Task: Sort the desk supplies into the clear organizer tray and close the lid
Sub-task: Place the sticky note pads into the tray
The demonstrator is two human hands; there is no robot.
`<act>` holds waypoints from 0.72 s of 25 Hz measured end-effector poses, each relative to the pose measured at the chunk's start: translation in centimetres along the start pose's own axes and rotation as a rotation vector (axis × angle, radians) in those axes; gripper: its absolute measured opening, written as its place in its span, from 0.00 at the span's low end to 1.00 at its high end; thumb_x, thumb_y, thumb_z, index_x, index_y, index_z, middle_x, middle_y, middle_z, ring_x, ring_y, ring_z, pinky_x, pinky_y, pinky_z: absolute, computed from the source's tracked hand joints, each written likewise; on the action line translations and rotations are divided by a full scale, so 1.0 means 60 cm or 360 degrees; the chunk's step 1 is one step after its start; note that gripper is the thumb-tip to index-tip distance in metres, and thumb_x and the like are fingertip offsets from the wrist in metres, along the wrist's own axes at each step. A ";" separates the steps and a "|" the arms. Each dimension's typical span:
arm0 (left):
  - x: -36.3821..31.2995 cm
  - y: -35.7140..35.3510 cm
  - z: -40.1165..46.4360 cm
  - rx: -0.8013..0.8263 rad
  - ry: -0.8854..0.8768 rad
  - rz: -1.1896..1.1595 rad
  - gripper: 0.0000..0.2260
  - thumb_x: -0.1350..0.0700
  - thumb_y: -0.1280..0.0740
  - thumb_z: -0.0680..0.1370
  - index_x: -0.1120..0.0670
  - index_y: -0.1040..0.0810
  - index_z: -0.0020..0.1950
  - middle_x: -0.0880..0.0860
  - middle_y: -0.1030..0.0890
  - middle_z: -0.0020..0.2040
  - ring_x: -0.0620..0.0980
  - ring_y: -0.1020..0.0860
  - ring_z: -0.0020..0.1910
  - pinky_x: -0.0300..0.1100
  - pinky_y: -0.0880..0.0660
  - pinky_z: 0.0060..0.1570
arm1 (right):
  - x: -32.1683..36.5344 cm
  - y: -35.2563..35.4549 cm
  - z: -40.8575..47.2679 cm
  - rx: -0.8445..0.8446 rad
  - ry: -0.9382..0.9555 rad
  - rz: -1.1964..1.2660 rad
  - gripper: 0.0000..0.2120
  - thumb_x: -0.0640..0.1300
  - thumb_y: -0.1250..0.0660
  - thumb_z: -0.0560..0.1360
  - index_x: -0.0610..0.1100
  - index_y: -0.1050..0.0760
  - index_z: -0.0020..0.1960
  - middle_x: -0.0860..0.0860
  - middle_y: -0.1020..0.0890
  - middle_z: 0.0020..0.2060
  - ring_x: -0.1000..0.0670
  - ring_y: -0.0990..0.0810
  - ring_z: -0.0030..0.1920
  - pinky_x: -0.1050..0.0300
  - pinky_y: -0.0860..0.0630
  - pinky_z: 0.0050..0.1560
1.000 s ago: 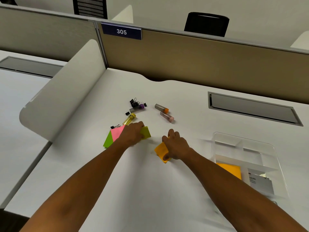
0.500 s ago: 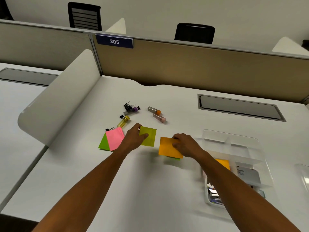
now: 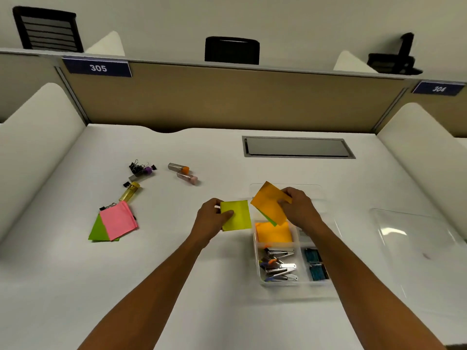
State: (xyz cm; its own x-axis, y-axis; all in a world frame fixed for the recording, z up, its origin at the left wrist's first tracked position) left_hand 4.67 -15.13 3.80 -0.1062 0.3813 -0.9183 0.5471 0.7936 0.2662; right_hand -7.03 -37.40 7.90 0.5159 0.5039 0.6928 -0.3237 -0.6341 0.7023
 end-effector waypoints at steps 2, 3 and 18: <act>-0.016 -0.052 -0.004 0.0072 -0.0060 0.0026 0.14 0.57 0.29 0.75 0.59 0.26 0.58 0.58 0.21 0.54 0.58 0.21 0.52 0.52 0.19 0.43 | -0.022 0.025 -0.008 -0.0033 -0.0034 0.0052 0.12 0.44 0.37 0.81 0.43 0.26 0.63 0.44 0.21 0.58 0.45 0.23 0.55 0.54 0.29 0.50; -0.022 -0.073 -0.003 0.0093 -0.0108 0.0075 0.14 0.58 0.30 0.76 0.59 0.25 0.59 0.58 0.21 0.55 0.57 0.21 0.52 0.51 0.19 0.43 | -0.030 0.036 -0.012 -0.0047 -0.0044 0.0076 0.12 0.44 0.37 0.81 0.43 0.26 0.63 0.44 0.21 0.58 0.45 0.23 0.55 0.54 0.29 0.50; -0.036 -0.209 0.006 0.0331 -0.0116 0.0981 0.14 0.66 0.35 0.73 0.62 0.25 0.59 0.61 0.22 0.56 0.57 0.23 0.54 0.40 0.29 0.43 | -0.076 0.093 -0.023 -0.0061 0.0011 0.0055 0.07 0.43 0.38 0.81 0.46 0.26 0.59 0.47 0.21 0.54 0.46 0.23 0.52 0.55 0.31 0.47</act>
State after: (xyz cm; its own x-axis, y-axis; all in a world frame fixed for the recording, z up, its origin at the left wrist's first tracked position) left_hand -1.67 -26.06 2.34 0.3307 0.6983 -0.6348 0.6397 0.3287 0.6948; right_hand -12.32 -42.43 8.89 0.4985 0.4862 0.7177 -0.3717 -0.6282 0.6836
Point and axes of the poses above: each hand's wrist, its own z-axis towards the middle knuckle, its own y-axis out of the back of the hand, x = y × z, the point moved 3 cm from there along z, towards the middle knuckle
